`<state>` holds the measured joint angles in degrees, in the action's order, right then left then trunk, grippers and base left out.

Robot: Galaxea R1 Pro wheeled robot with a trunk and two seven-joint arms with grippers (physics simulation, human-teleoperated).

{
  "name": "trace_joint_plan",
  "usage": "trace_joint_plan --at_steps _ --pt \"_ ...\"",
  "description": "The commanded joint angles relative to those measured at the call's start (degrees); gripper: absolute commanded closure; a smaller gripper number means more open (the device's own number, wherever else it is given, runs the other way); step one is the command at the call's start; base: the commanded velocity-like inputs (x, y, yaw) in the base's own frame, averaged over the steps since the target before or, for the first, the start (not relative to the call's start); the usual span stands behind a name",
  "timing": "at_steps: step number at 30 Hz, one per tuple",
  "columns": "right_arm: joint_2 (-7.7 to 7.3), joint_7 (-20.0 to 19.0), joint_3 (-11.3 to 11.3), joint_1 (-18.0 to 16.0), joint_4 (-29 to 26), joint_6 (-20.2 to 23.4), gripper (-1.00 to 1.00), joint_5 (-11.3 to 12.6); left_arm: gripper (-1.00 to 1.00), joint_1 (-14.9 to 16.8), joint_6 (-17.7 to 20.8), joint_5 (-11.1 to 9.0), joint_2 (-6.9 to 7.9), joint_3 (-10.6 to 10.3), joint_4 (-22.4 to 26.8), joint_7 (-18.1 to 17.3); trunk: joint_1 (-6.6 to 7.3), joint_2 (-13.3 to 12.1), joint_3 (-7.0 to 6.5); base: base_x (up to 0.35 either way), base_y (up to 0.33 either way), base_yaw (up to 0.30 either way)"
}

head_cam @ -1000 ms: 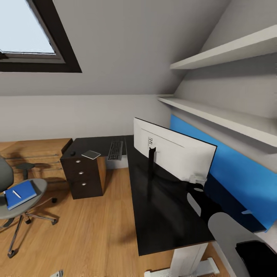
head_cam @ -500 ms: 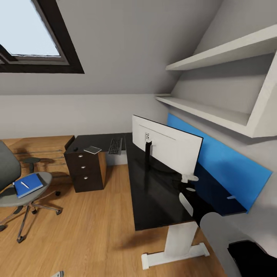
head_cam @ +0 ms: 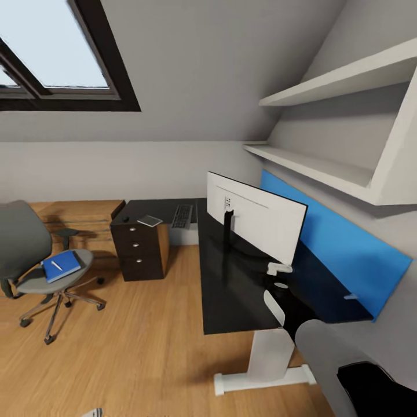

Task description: In the bedroom, organize the workspace by keeping the computer under the desk, ensuring the monitor is on the desk, placing the keyboard on the desk next to the monitor, placing the mouse on the desk next to the keyboard, moving the folder from the swivel chair onto the desk next to the mouse, stacking the notebook on top of the folder with the pen on top of the notebook, and positioning the swivel chair next to the desk.

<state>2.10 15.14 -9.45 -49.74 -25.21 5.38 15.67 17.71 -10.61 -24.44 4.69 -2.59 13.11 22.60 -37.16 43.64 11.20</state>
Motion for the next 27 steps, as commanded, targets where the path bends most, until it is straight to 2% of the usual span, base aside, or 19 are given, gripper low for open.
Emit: trace_joint_plan --at_steps 1,13,21,27 --pt "-0.07 0.5 -0.5 0.0 -0.1 0.3 -1.0 0.4 -1.0 0.0 -0.2 -0.4 -0.02 -0.3 0.0 0.2 -0.01 0.1 0.09 -0.008 -0.011 0.268" --pt "-0.08 0.5 -0.4 0.0 -0.2 0.2 -1.0 0.3 -1.0 0.0 -0.3 -0.4 -0.54 -0.8 0.0 0.2 -0.01 0.1 0.09 0.0 -0.003 0.252" --pt "-0.16 0.4 -0.5 0.0 -0.2 -0.7 -1.0 0.3 -1.0 0.0 -0.5 -0.3 -0.61 -0.9 -1.4 0.1 -0.01 0.1 0.09 0.212 -0.066 0.045" --pt "-0.44 0.2 -0.5 0.0 -0.2 -1.6 -1.0 0.3 -1.0 0.0 -0.5 -0.3 -0.61 -1.0 -1.7 0.1 -0.01 0.1 0.09 0.278 -0.191 0.004"
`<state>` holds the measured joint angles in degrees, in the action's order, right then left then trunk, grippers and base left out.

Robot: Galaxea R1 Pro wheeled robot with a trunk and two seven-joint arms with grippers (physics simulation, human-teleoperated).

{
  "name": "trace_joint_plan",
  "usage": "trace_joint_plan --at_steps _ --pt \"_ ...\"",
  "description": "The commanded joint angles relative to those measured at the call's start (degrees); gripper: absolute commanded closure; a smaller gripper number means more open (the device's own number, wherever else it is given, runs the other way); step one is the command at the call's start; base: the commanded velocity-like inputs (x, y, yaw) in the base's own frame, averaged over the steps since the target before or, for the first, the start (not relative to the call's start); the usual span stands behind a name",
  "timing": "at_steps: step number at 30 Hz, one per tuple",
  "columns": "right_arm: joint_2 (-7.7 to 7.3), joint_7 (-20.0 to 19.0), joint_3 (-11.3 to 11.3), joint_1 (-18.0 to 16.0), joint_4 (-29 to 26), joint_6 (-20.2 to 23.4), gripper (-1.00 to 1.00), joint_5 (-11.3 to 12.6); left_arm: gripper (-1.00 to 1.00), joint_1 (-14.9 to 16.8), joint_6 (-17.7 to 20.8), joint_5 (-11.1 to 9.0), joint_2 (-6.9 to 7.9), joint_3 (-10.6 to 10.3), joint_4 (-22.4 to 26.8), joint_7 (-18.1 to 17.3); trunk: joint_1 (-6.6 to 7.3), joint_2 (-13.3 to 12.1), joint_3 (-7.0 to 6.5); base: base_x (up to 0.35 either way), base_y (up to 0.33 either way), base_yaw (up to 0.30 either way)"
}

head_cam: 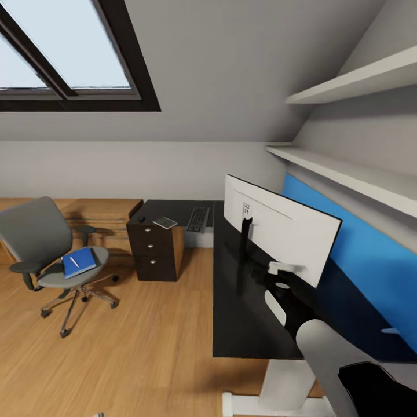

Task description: In the bedroom, organize the workspace by keeping the computer under the desk, ensuring the monitor is on the desk, placing the keyboard on the desk next to the monitor, placing the mouse on the desk next to the keyboard, moving the folder from the swivel chair onto the desk next to the mouse, stacking the notebook on top of the folder with the pen on top of the notebook, and positioning the swivel chair next to the desk.

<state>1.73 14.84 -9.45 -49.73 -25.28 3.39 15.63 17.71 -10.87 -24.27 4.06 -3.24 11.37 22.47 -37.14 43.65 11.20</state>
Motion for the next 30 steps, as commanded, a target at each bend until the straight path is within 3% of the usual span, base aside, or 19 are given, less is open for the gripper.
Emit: trace_joint_plan --at_steps 1,20,30 --pt "-0.08 0.5 -0.5 0.0 -0.1 0.3 -1.0 0.4 -1.0 0.0 -0.2 -0.4 0.01 -0.4 0.0 0.2 -0.04 0.1 0.09 0.257 -0.233 0.001" --pt "-0.23 0.4 -0.5 0.0 0.0 -3.1 -1.0 -0.1 -1.0 0.0 -0.3 -0.4 0.07 -0.4 -0.2 0.2 -0.04 0.1 0.09 0.246 -0.242 0.0" --pt "-0.24 0.5 -0.6 0.0 0.1 -3.2 -1.0 -0.1 -1.0 0.0 -0.3 -0.4 0.03 -0.6 -0.2 0.2 -0.04 0.1 0.09 0.05 -0.053 0.0"
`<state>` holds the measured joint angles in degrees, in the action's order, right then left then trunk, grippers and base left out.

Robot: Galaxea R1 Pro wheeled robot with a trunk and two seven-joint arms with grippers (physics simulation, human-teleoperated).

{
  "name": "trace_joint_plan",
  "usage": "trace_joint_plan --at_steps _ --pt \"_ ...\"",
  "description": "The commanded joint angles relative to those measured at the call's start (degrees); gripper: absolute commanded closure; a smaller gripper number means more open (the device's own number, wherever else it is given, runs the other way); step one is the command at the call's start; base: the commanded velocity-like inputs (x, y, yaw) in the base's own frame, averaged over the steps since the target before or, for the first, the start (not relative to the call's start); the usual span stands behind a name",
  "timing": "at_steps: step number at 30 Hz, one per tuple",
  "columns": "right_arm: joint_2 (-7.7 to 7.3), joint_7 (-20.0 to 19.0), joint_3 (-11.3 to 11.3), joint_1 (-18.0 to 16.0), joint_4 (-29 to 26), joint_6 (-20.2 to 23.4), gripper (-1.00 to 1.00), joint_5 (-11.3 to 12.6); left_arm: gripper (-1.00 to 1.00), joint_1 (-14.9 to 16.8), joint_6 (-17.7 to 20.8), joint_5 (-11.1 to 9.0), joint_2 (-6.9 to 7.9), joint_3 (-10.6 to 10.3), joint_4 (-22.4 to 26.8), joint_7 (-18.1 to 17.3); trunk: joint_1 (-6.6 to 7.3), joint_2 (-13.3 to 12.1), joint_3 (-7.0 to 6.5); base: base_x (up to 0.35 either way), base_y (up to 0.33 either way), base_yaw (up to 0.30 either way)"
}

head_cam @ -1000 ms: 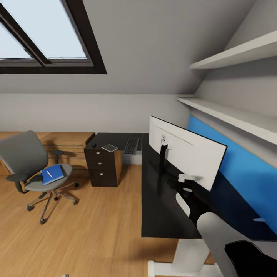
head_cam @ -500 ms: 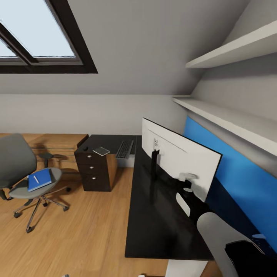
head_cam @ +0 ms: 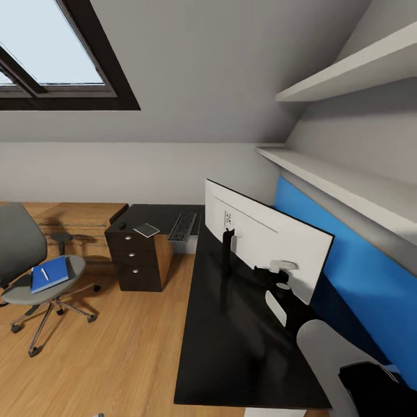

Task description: In the bedroom, organize the workspace by keeping the computer under the desk, ensuring the monitor is on the desk, placing the keyboard on the desk next to the monitor, placing the mouse on the desk next to the keyboard, moving the folder from the swivel chair onto the desk next to the mouse, stacking the notebook on top of the folder with the pen on top of the notebook, and positioning the swivel chair next to the desk.

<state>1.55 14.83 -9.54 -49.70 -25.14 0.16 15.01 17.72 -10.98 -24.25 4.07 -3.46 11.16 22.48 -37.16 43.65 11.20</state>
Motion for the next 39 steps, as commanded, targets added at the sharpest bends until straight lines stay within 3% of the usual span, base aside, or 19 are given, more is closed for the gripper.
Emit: trace_joint_plan --at_steps 1,15,30,39 --pt "-0.05 0.5 -0.5 -0.1 0.0 0.0 -1.0 0.5 -1.0 0.0 -0.2 -0.4 0.04 -0.4 0.0 0.2 -0.01 0.1 0.09 0.002 -0.002 0.0" --pt "-0.12 0.8 -0.4 -0.1 0.2 0.1 -1.0 0.6 -1.0 0.0 -0.2 -0.4 0.06 -0.5 0.0 0.2 -0.01 0.1 0.09 0.165 -0.087 0.0" --pt "-2.51 1.5 0.0 -0.1 0.3 0.4 -1.0 0.8 -1.0 0.0 -0.2 -0.4 0.0 -0.5 0.0 0.2 -0.01 0.1 0.09 0.105 -0.007 0.0" --pt "-2.77 1.5 0.0 -0.1 0.3 0.5 -1.0 0.8 -1.0 0.0 -0.3 -0.4 -0.03 -0.5 0.0 0.2 -0.01 0.1 0.09 0.07 0.0 0.0"
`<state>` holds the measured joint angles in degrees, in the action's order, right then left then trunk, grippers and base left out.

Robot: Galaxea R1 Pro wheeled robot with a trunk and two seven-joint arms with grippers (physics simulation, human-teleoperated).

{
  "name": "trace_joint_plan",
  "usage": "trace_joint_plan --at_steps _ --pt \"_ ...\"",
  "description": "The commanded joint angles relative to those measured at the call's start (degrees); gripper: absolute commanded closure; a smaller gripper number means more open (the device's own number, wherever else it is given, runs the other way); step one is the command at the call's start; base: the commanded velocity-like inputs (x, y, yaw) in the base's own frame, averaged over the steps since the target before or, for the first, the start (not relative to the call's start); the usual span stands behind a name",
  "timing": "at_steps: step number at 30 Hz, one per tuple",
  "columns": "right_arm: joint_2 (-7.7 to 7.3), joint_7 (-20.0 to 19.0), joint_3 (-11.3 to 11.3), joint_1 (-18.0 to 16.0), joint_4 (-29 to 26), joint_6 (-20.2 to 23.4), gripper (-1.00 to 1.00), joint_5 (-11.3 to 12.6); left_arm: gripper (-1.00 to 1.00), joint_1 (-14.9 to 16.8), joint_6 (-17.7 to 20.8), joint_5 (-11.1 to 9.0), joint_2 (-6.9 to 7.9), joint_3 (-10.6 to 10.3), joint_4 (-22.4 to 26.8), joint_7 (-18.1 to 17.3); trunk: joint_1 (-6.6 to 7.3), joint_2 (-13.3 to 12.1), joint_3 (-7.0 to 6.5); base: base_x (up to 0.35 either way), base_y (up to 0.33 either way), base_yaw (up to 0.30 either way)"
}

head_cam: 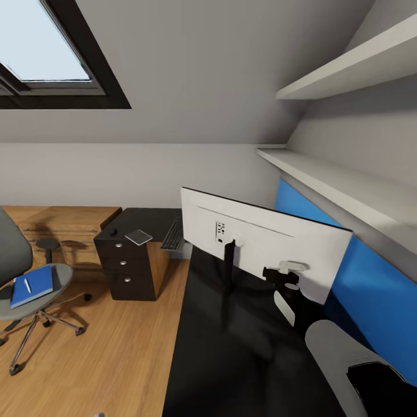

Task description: In the bedroom, organize the workspace by keeping the computer under the desk, ensuring the monitor is on the desk, placing the keyboard on the desk next to the monitor, placing the mouse on the desk next to the keyboard, moving the folder from the swivel chair onto the desk next to the mouse, stacking the notebook on top of the folder with the pen on top of the notebook, and positioning the swivel chair next to the desk.

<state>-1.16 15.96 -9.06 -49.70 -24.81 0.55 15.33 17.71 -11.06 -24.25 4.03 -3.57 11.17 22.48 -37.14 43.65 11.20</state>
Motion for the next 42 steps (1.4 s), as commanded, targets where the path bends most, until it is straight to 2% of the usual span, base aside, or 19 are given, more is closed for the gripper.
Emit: trace_joint_plan --at_steps 1,8,35,39,42 --pt "-0.07 0.4 -0.5 0.0 -0.1 0.0 -1.0 0.5 -1.0 0.0 -0.2 -0.4 0.01 -0.4 0.0 0.2 -0.03 0.1 0.08 0.156 0.0 0.0" --pt "-0.05 0.4 -0.5 0.0 -0.1 0.0 -1.0 0.5 -1.0 0.0 -0.2 -0.4 0.01 -0.4 0.0 0.2 -0.03 0.1 0.08 -0.066 0.005 0.0" --pt "0.55 1.6 -1.1 0.0 -0.3 0.2 -1.0 0.6 -1.0 0.0 0.1 -0.4 0.1 -0.4 0.0 0.2 -0.03 0.1 0.08 -0.299 0.15 0.0" --pt "1.09 2.4 -1.1 0.0 -0.4 0.6 -1.0 0.6 -1.0 0.0 0.0 -0.4 0.1 -0.4 0.0 0.2 -0.03 0.1 0.08 -0.082 0.299 0.0" --pt "2.58 3.4 -1.1 0.0 -0.5 1.6 -1.0 0.5 -1.0 0.0 0.0 -0.4 0.1 -0.4 0.0 0.2 -0.03 0.1 0.08 -0.006 0.323 0.0"
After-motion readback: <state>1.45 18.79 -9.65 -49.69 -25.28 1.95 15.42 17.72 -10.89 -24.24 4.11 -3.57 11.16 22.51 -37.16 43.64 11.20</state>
